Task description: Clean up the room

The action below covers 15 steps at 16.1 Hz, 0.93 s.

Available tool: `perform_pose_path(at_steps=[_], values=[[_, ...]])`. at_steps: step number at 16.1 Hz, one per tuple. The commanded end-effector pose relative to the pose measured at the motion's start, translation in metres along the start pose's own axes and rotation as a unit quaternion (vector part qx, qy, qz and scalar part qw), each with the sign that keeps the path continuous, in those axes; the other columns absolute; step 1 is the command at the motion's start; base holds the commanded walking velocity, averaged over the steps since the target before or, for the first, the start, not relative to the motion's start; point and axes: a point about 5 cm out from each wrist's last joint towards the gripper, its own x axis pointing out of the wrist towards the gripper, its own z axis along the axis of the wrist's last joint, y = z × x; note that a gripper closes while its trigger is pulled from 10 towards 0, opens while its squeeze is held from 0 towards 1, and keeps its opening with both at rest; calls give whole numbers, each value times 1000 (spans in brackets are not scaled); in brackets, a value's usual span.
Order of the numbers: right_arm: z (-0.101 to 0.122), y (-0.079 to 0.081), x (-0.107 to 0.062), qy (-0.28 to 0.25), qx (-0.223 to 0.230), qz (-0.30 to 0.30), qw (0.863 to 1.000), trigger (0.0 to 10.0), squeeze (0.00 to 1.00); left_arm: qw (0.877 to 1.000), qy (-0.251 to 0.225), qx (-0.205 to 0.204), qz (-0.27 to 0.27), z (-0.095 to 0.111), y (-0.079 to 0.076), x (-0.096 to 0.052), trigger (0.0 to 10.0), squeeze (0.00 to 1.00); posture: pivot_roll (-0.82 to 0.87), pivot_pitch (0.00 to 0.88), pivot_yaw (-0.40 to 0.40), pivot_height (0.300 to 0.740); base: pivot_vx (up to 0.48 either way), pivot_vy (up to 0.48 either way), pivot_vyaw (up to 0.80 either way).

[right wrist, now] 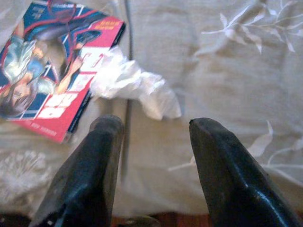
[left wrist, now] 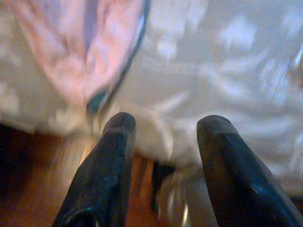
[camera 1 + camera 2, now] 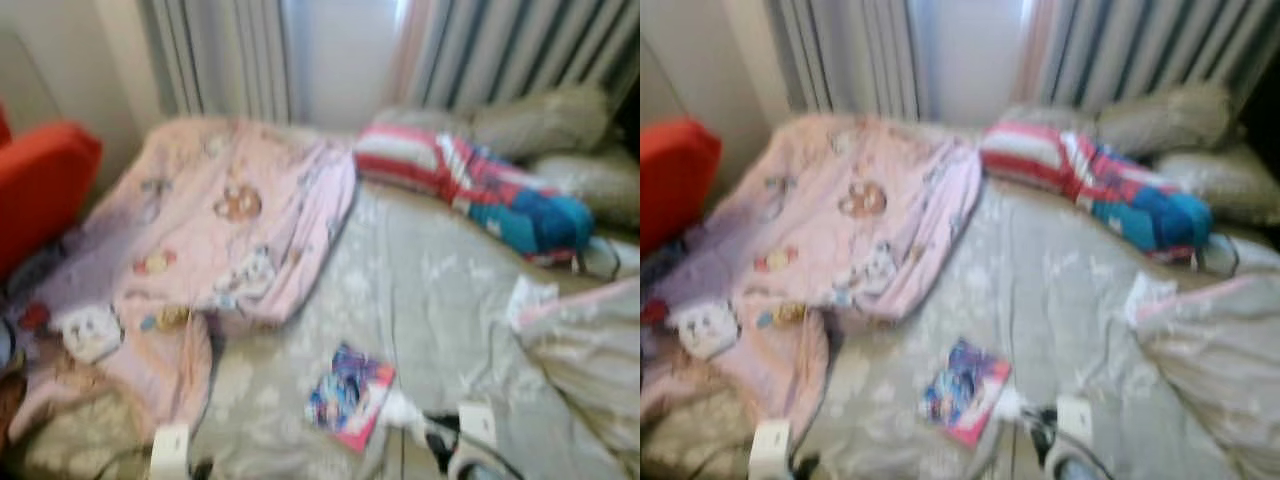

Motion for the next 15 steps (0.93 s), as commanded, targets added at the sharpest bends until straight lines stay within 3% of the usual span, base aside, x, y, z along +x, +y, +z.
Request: perform_pose_path(at_steps=[1,2,3,4,6,7,9,10,13,15], values=[[-4,-7,-2,-5,17,-11,1000,10000,0,1000,-8,-10,2,-4,0,-2,10000,0,155,39,-51,740,0,0,0],[0,-6,-3,-29,23,-6,999,10000,0,990,-137,-4,-13,75,-21,15,10000,0,153,40,-49,740,0,0,0],[5,-5,-3,-54,19,-1,998,10000,0,977,-212,5,-25,128,-32,18,10000,0,148,47,-47,740,0,0,0],[9,-4,-4,-78,8,7,997,10000,0,966,-257,3,-33,150,-36,16,10000,0,144,49,-46,740,0,0,0],[116,21,7,-221,-1,21,975,10000,0,954,-297,-8,-39,164,-35,12,10000,0,142,56,-46,740,0,0,0],[136,24,5,-257,-3,22,966,10000,0,947,-317,-5,-47,171,-36,9,10000,0,138,59,-43,740,0,0,0],[148,30,0,-300,-25,41,953,10000,0,942,-330,24,-51,172,-36,7,10000,0,124,77,-39,740,0,0,0],[155,26,-4,-327,-6,32,944,10000,0,942,-333,17,-47,165,-33,6,10000,0,119,94,-41,740,0,0,0],[158,23,-7,-349,-10,28,937,10000,0,940,-339,22,-41,157,-32,4,10000,0,119,97,-56,740,0,0,0],[155,19,-12,-373,-22,28,927,10000,0,930,-364,28,-42,155,-32,-2,10000,0,128,84,-68,740,0,0,0]])
